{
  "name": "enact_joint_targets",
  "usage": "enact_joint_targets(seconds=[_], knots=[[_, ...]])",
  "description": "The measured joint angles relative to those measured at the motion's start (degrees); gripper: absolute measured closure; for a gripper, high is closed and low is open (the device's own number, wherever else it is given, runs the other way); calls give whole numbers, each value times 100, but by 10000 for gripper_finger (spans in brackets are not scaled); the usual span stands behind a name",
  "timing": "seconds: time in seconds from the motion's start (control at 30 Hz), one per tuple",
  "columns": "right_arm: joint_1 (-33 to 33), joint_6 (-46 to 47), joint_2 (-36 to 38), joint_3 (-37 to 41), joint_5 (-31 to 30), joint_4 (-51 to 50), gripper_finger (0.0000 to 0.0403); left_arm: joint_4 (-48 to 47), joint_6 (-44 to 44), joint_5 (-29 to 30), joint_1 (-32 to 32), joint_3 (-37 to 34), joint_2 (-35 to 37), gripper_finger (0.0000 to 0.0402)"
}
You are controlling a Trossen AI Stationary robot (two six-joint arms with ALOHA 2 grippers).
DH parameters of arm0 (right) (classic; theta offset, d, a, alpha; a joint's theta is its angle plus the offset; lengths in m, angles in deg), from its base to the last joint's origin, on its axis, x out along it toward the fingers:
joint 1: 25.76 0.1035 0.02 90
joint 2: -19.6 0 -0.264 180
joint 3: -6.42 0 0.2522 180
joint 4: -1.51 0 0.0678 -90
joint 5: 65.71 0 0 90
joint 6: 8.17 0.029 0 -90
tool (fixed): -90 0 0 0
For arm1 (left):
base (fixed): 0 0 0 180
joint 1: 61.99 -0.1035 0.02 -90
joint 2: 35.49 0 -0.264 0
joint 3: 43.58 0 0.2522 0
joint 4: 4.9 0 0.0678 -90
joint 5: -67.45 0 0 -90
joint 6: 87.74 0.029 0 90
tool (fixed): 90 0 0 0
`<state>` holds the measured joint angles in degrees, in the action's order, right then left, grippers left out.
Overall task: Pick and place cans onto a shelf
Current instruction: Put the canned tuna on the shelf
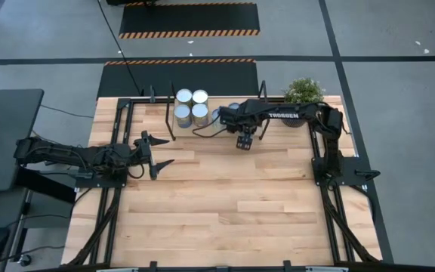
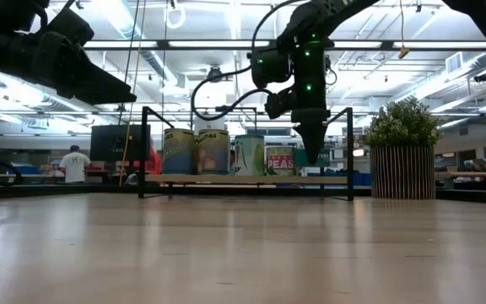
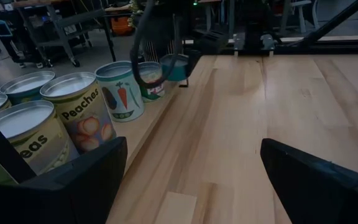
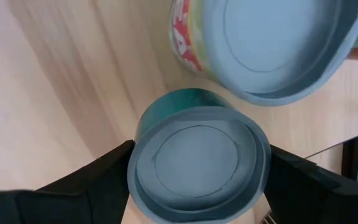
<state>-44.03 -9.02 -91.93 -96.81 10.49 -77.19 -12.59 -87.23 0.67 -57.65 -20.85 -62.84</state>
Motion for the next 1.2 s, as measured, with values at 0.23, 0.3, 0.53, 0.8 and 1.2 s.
enact_joint_targets(seconds=[0.23, 0.3, 0.53, 0.8, 1.2], knots=[[-316, -113, 0, 0, 143, 109, 89, -26, 0, 0, 1, 0, -2, 27], [-396, -130, 0, 0, 159, 113, 89, -37, 0, 0, 0, 0, -2, 27], [-599, 67, -2, 0, 336, 278, 89, -39, 2, 0, 0, 0, -2, 27], [-694, 655, -2, 0, 341, 276, 89, -39, 2, 0, 1, 0, -1, 27], [-741, 613, -7, 0, -292, 339, 89, -39, 2, 0, 0, 0, -2, 27]])
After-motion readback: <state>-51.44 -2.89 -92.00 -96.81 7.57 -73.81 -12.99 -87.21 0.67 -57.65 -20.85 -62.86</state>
